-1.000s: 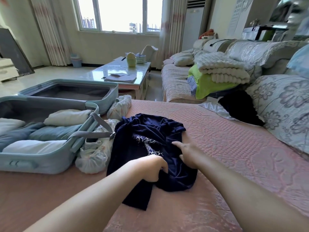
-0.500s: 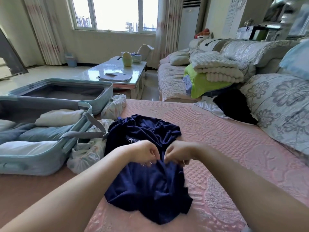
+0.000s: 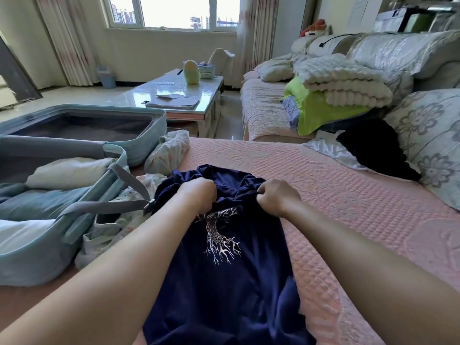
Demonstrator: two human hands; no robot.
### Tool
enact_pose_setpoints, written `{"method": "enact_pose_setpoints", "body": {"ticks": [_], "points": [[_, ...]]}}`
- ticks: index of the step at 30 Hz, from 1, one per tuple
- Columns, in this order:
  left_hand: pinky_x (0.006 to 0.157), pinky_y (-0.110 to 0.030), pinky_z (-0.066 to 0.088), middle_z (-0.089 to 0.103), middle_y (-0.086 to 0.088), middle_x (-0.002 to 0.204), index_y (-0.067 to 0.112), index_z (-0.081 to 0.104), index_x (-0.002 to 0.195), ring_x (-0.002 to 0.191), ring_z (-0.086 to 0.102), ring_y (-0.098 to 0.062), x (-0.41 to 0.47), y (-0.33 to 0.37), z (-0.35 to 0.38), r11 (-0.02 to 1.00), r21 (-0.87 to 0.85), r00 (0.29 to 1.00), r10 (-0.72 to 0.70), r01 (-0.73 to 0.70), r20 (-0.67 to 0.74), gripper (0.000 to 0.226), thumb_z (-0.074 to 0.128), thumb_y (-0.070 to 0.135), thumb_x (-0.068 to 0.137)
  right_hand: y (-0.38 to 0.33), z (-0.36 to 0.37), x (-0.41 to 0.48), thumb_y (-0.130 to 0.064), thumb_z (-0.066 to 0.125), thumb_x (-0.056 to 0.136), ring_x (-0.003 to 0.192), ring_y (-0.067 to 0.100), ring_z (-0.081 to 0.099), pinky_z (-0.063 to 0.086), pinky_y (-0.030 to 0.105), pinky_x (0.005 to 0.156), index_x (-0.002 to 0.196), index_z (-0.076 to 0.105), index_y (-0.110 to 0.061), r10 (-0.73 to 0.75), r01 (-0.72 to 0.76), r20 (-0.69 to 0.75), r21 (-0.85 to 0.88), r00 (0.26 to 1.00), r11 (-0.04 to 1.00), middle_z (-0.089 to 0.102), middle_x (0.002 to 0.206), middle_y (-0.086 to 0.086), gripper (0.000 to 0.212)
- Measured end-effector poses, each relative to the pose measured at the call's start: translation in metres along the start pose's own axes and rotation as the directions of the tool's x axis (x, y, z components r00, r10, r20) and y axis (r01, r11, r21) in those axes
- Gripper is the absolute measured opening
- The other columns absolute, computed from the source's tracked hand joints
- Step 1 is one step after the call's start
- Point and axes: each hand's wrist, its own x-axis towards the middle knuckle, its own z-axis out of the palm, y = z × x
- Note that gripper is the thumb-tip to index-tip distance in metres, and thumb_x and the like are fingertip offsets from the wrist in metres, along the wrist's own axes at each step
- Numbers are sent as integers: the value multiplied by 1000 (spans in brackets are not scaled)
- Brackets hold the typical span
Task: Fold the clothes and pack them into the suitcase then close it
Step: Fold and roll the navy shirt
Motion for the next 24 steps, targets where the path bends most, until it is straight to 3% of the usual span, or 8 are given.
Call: {"method": "enact_pose_setpoints", "body": {"ticks": [2,5,7,9,14,17,20,24], "points": [[85,-40,55,67,-4,106,20,70,104,96,63,-29,12,-4,-5,991,-122,994,-70,60,-79,23,55,15,86,2,-3,12,-22,54,84,82,30,60,39,29,66,61,58,-17,59,-40,-84,210,995,977,61,73,5,24],[80,-33,49,62,-7,97,12,59,102,90,59,-28,34,-14,-15,835,-538,870,-347,117,-350,20,44,6,90,3,-2,30,-24,57,91,77,29,61,37,31,63,64,59,-14,155,-8,-285,459,946,889,62,68,3,29],[83,-31,43,59,-7,95,13,52,110,90,55,-26,43,-23,-24,676,-734,760,-513,71,-399,18,43,9,94,2,3,40,-20,60,93,94,23,68,51,33,80,101,71,-18,143,59,-270,623,952,780,74,95,2,15],[92,-38,46,60,-5,107,22,41,120,98,57,-26,49,-25,-26,573,-819,818,-483,24,-314,24,49,22,98,3,10,44,-13,61,90,109,19,64,52,35,97,145,48,-23,63,67,-159,699,985,712,68,122,0,57],[99,-36,47,59,0,120,25,44,138,108,59,-22,40,0,-3,749,-662,983,-97,-31,-157,52,66,21,91,18,31,38,-28,63,87,133,29,48,40,33,109,154,34,-19,96,-94,12,333,995,938,47,147,13,74],[89,-27,48,65,4,107,24,65,113,100,62,-17,21,12,5,883,-450,990,136,-134,-28,39,76,43,80,20,35,31,-43,66,83,132,31,48,41,35,107,153,33,-19,139,-156,79,290,987,944,46,148,13,80],[95,-37,49,56,5,111,36,59,106,102,50,-12,-1,25,12,923,-381,940,175,-54,292,69,76,75,52,18,35,17,-52,72,71,129,30,50,44,37,105,149,36,-22,144,-167,113,234,983,958,49,143,10,91],[89,-31,47,49,6,100,34,61,105,101,46,-17,-22,40,22,963,-194,944,232,-188,236,59,86,57,56,17,31,-7,-45,71,76,134,28,43,40,37,110,147,40,-27,-10,9,50,28,999,1000,49,143,9,79]]}}
